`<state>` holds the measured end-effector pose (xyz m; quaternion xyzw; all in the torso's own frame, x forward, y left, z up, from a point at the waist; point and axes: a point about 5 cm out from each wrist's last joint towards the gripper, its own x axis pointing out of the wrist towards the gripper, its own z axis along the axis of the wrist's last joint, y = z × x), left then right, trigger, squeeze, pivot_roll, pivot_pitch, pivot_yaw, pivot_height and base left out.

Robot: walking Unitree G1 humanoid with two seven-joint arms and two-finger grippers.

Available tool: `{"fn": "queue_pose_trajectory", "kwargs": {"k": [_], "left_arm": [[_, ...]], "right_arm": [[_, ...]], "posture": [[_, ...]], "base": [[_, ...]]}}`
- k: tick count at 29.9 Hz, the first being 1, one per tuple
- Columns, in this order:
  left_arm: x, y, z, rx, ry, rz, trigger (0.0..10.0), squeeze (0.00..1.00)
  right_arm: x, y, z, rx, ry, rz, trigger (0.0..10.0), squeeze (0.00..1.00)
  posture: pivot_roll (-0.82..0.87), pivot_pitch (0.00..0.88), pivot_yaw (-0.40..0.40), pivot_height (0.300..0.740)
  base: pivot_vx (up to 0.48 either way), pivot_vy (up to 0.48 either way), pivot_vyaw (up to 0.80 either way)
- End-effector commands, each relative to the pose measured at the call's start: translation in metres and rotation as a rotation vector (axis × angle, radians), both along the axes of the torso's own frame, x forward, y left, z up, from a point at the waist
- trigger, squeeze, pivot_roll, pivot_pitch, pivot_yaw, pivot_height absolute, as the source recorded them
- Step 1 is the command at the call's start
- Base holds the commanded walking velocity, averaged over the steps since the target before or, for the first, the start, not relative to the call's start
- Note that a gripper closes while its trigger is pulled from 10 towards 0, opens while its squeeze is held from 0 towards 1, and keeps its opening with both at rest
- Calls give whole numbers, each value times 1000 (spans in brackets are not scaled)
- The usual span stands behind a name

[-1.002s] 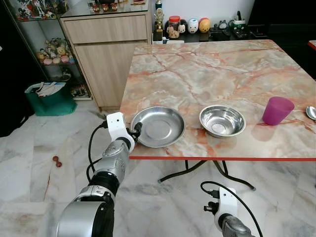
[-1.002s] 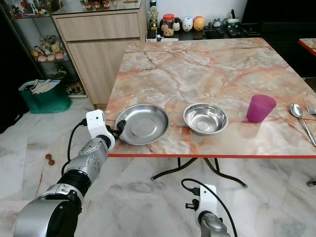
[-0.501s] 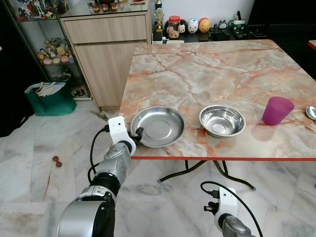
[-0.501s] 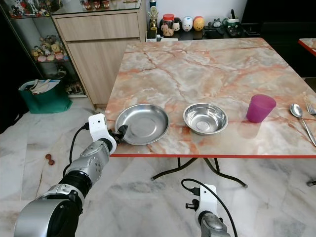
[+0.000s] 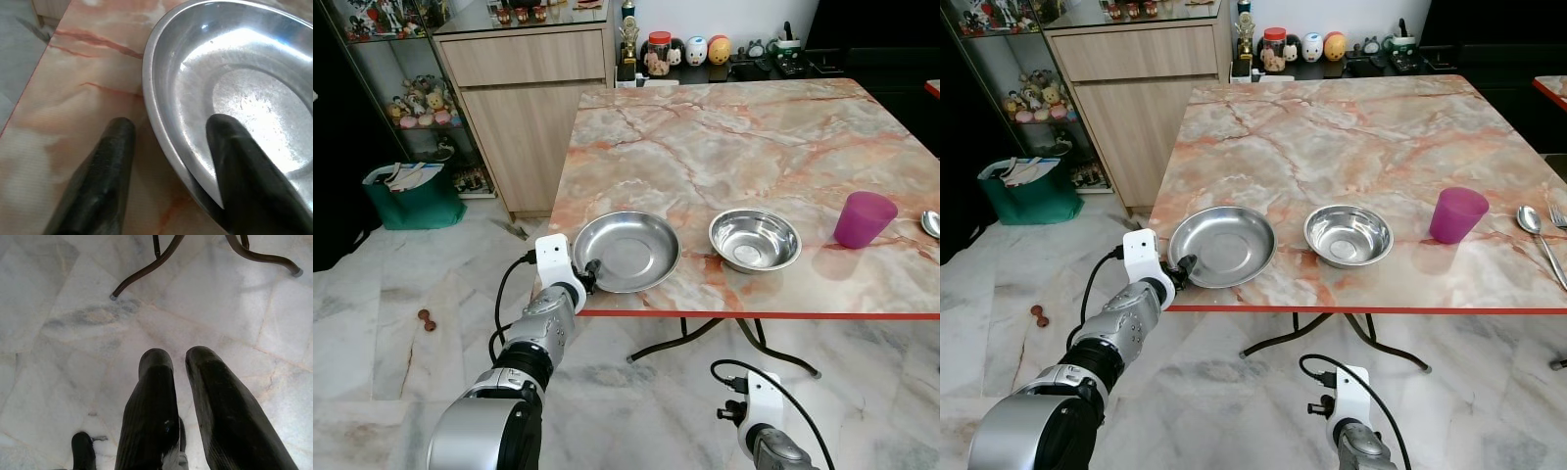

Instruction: Setting the table

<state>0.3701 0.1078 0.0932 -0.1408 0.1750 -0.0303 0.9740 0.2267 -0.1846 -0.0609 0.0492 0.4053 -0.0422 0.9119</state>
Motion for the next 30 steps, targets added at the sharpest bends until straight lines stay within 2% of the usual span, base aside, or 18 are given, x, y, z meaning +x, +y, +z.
{"fn": "queue_pose_trajectory", "kwargs": {"k": [1, 13, 20, 30], "left_arm": [[1, 0, 1, 34, 9, -14, 0, 0], [2, 6, 3, 44, 10, 7, 0, 0], [4, 12, 6, 79, 5, 20, 0, 0], [5, 14, 11, 161, -29, -30, 0, 0]], "right_arm": [[-1, 3, -1, 12, 12, -2, 10000, 0], [-1, 3, -1, 11, 14, 0, 10000, 0], [-1, 3, -1, 10, 14, 3, 10000, 0], [-1, 3, -1, 11, 14, 2, 10000, 0]], "posture": [[-53, 0, 75, 740], [-53, 0, 75, 740], [-46, 0, 75, 740], [-42, 0, 77, 740]], "base": [[0, 0, 0], [0, 0, 0], [0, 0, 0], [0, 0, 0]]}}
